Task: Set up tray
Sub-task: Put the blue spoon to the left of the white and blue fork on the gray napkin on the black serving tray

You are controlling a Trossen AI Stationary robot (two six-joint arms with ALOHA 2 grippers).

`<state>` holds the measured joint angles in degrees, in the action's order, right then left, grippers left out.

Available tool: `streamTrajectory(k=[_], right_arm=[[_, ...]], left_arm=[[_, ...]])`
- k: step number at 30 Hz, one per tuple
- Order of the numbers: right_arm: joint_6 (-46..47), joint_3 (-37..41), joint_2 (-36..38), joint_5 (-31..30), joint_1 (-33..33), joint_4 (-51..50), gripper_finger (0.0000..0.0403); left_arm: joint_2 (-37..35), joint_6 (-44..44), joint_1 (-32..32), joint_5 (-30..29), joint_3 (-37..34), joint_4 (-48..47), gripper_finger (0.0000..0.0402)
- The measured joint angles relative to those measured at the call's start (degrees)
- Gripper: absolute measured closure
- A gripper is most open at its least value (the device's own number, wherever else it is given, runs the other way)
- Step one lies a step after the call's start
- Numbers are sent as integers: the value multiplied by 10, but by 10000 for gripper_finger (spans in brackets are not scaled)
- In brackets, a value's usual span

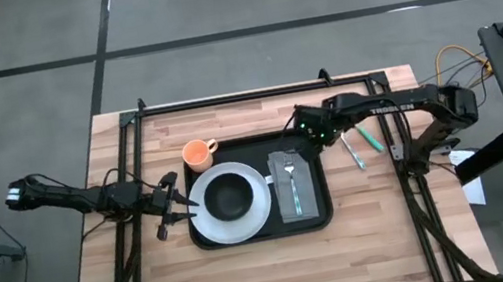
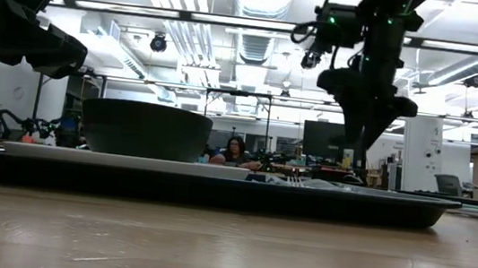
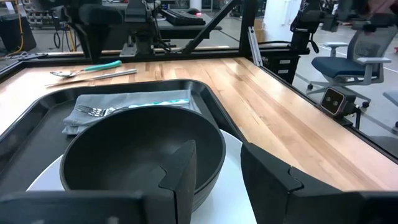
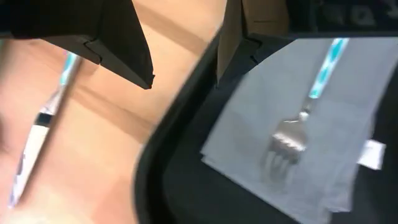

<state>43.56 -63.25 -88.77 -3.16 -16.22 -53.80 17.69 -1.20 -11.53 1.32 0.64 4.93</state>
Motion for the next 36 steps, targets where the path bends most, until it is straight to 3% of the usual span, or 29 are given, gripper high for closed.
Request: streamTrajectory(k=[10,25,36], right_arm=[[-61,77,52,2,-54,1,236],[-115,185,194,5,-131,4,236],[-142,210,238,6,-166,6,236]], left_arm=[[0,0,0,0,0,0,293],[0,0,0,0,0,0,293],[0,0,0,0,0,0,293]])
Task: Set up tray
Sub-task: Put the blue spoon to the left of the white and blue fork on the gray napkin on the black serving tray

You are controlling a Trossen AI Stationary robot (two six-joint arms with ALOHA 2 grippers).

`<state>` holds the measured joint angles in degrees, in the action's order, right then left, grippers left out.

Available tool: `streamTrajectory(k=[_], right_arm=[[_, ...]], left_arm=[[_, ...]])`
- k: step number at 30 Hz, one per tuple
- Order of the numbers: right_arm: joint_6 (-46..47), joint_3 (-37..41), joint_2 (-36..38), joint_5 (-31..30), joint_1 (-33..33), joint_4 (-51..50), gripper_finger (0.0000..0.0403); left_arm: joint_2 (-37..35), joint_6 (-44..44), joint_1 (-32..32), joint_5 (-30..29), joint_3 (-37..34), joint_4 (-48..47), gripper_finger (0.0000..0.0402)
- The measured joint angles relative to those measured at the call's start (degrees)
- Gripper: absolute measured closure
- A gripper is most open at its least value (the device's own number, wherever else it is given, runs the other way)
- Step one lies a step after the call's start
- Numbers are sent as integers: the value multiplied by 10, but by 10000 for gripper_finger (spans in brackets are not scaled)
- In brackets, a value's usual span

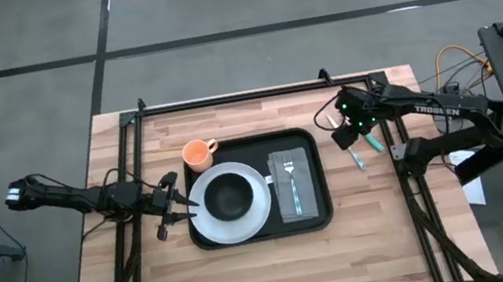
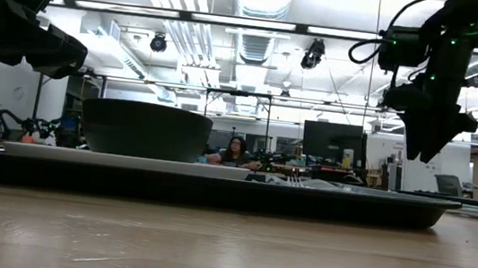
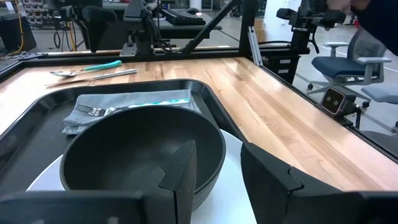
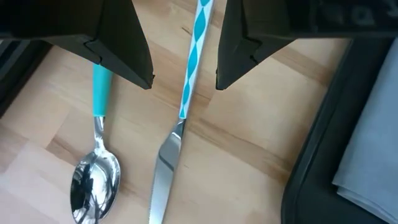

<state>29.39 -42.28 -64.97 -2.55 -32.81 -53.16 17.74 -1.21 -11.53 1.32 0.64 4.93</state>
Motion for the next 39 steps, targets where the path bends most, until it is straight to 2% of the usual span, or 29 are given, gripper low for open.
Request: streamTrajectory(k=[5,19,31,39], right_arm=[[-13,5,-3,2,-21,8,236],[-105,29,-4,53,-128,26,236],[-162,30,-5,59,-203,28,236],[-166,30,-5,61,-240,28,236]], left_arm=[[0,0,0,0,0,0,293],[0,0,0,0,0,0,293],[0,0,0,0,0,0,293],[0,0,0,0,0,0,293]])
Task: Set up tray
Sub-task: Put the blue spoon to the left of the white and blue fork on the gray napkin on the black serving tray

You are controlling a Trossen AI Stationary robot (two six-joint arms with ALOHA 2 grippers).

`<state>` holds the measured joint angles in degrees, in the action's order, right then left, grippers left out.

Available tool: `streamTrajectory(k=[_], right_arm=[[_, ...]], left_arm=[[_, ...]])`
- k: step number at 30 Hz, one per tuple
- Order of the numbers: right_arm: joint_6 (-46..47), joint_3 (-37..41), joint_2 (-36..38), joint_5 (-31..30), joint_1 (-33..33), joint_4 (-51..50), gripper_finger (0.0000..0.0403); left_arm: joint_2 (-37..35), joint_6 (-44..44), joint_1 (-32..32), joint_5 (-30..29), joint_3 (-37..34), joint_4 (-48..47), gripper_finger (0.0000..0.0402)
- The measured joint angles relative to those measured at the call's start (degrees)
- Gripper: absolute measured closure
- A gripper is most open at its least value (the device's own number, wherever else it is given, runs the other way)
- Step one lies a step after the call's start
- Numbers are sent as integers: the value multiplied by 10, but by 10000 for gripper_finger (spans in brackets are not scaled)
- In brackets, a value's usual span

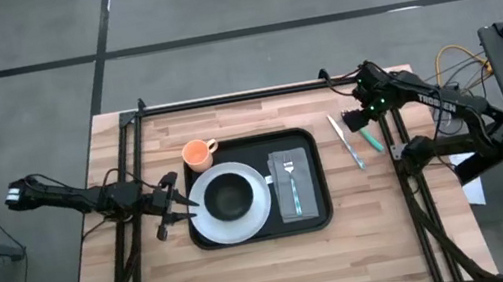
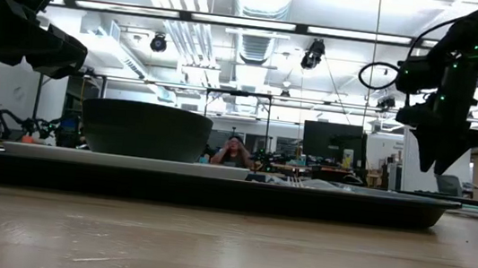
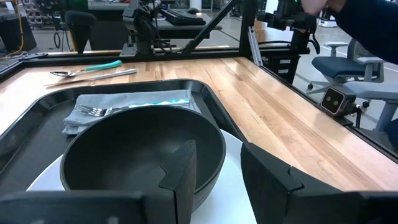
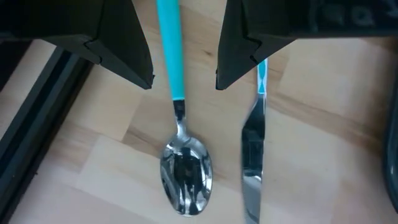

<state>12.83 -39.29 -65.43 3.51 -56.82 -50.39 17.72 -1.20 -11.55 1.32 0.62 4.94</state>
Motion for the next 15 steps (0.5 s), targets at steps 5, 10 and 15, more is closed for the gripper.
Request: streamTrajectory(k=[5,10,15], right_arm=[[2,2,-3,0,-3,0,236],[6,4,-34,0,-5,1,236],[4,4,-86,-1,-11,6,236]], left_arm=[[0,0,0,0,0,0,293],[0,0,0,0,0,0,293],[0,0,0,0,0,0,293]])
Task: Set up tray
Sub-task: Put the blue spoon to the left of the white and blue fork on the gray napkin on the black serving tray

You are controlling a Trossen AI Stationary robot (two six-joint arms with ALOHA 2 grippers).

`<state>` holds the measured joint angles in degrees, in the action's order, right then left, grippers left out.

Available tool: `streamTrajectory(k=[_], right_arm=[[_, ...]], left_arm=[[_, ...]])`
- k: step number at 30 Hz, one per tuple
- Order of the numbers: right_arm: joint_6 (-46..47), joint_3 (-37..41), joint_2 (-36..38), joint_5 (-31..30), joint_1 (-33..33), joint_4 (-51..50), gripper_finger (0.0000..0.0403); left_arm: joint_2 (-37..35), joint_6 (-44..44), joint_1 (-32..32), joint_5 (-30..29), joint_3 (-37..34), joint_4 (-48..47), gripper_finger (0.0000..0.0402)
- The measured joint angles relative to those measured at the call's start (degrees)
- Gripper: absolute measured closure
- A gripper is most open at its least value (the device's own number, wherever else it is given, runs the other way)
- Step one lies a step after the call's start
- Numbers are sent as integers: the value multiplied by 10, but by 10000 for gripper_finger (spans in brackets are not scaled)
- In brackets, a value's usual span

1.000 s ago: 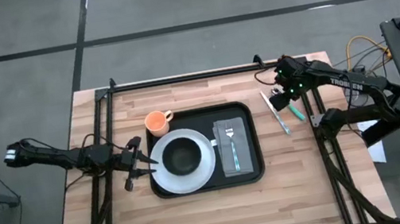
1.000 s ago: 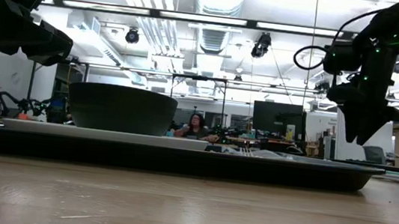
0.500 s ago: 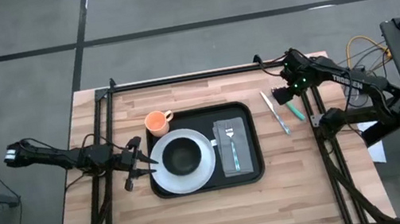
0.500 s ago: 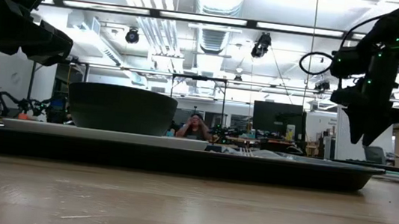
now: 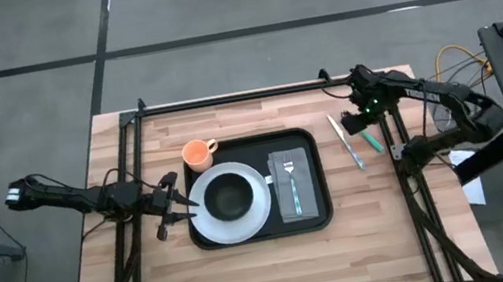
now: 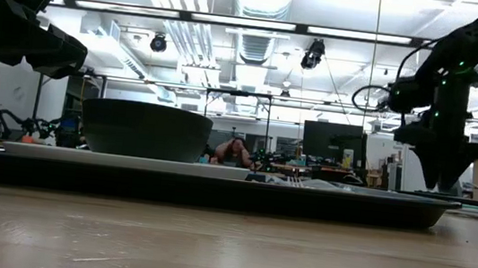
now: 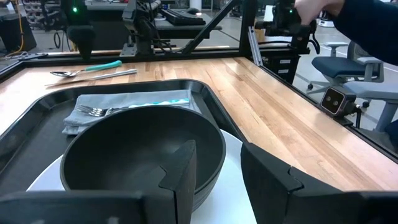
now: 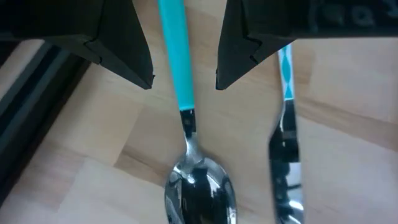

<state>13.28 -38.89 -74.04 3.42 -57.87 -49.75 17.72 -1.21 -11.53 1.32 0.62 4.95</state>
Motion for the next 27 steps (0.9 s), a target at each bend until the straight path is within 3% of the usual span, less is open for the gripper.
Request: streamTrajectory(k=[4,27], right_arm=[[-8,-1,-34,-7,-4,26,236],[-1,-2,-70,-19,-6,26,236]], left_arm=[[0,0,0,0,0,0,293],[0,0,0,0,0,0,293]])
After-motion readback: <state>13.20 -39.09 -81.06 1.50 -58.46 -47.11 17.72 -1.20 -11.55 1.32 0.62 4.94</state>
